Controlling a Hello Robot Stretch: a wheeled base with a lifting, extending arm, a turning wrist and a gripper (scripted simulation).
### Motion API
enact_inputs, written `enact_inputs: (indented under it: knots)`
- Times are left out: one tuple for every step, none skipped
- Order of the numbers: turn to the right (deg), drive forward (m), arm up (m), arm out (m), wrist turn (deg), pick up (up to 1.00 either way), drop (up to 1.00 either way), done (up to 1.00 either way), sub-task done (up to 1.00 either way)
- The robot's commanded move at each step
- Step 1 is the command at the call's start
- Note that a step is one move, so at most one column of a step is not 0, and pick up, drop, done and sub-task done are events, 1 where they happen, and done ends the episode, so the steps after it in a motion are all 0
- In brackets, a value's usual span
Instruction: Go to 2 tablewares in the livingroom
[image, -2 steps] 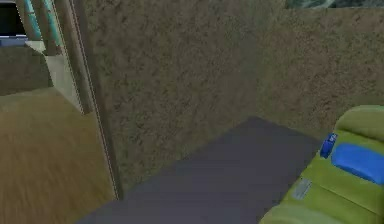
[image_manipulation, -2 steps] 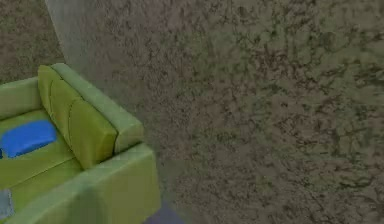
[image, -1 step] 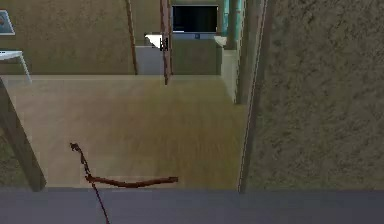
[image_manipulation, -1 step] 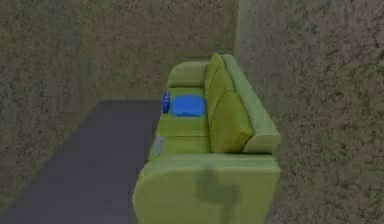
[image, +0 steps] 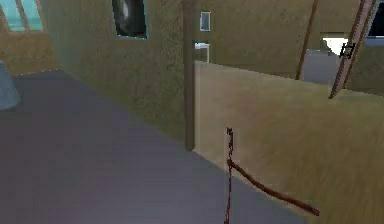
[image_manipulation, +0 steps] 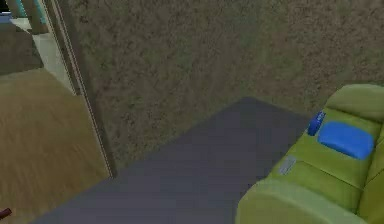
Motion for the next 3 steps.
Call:
enact_inputs:
  knots:
    - [-42.0,0.00,0.00,0.00,0.0,0.00,0.00,0.00,0.00]
    - [0.0,1.00,0.00,0.00,0.0,0.00,0.00,0.00,0.00]
    - [0.0,1.00,0.00,0.00,0.0,0.00,0.00,0.00,0.00]
